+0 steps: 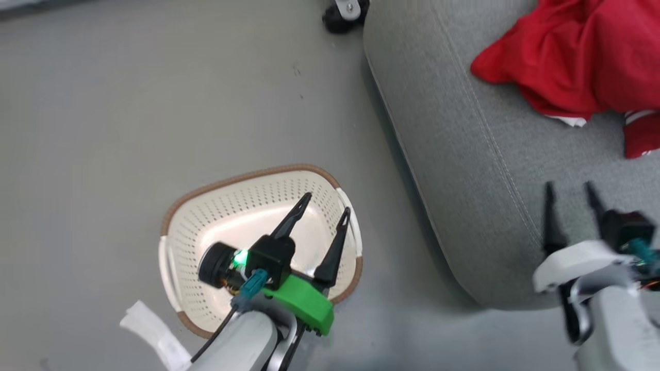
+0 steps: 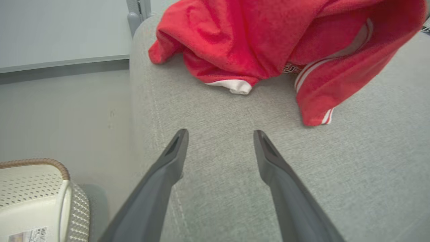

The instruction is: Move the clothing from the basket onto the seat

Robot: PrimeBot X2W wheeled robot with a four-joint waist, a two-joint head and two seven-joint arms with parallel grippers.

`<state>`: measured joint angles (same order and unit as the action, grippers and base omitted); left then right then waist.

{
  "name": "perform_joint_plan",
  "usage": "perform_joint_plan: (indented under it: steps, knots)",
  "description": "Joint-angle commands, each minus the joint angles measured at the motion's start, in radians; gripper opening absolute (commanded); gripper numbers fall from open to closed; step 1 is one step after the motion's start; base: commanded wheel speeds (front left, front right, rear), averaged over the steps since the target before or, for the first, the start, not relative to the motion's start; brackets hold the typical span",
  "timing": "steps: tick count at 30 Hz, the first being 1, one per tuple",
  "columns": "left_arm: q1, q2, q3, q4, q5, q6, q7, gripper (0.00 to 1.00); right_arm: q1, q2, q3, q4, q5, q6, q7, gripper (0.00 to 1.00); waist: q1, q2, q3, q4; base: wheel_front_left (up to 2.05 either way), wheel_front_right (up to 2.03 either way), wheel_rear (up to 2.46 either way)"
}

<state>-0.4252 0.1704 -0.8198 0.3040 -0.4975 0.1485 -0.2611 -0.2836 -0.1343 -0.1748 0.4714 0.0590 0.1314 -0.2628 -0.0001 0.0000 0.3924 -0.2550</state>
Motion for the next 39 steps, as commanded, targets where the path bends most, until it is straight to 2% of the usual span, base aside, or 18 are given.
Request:
perform_joint_plan:
  steps: [1,5,9,16,19,26,36,39]
  knots:
    - [0.053,-0.008,0.037,-0.002,0.016,0.007,-0.005,1.0,0.034,0.011,0.051,-0.016,0.025,-0.001,-0.003,1.0,0.0001,0.0,-0.159,0.111,0.0,0.0,0.0]
    - [0.162,-0.041,0.169,-0.023,0.049,0.009,-0.004,1.0,0.089,0.023,0.19,-0.055,0.08,-0.001,-0.003,1.0,0.0001,0.0,-0.236,0.169,0.0,0.0,0.0]
    - [0.273,-0.071,0.314,-0.053,0.088,0.005,-0.004,1.0,0.124,0.023,0.281,-0.108,0.133,-0.001,-0.003,1.0,0.0001,0.0,-0.315,0.219,0.0,0.0,0.0]
    - [0.417,-0.107,0.514,-0.143,0.165,-0.028,-0.004,1.0,0.166,0.007,0.324,-0.201,0.17,-0.001,-0.003,1.0,0.0001,0.0,-0.405,0.259,0.0,0.0,0.0]
    - [0.458,-0.114,0.573,-0.214,0.206,-0.059,-0.005,1.0,0.187,0.005,0.316,-0.249,0.161,-0.001,-0.003,1.0,0.0001,0.0,-0.43,0.27,0.0,0.0,0.0]
    - [0.554,-0.119,0.618,-0.345,0.295,-0.112,-0.003,1.0,0.276,0.022,0.263,-0.357,0.13,-0.001,-0.003,1.0,0.0001,0.0,-0.47,0.274,0.0,0.0,0.0]
    - [0.635,-0.119,0.612,-0.365,0.322,-0.098,-0.003,1.0,0.394,0.047,0.238,-0.409,0.123,-0.001,-0.003,1.0,0.0001,0.0,-0.485,0.264,0.0,0.0,0.0]
    - [0.641,-0.119,0.611,-0.356,0.329,-0.111,-0.003,1.0,0.408,0.048,0.243,-0.407,0.12,-0.001,-0.003,1.0,0.0001,0.0,-0.485,0.258,0.0,0.0,0.0]
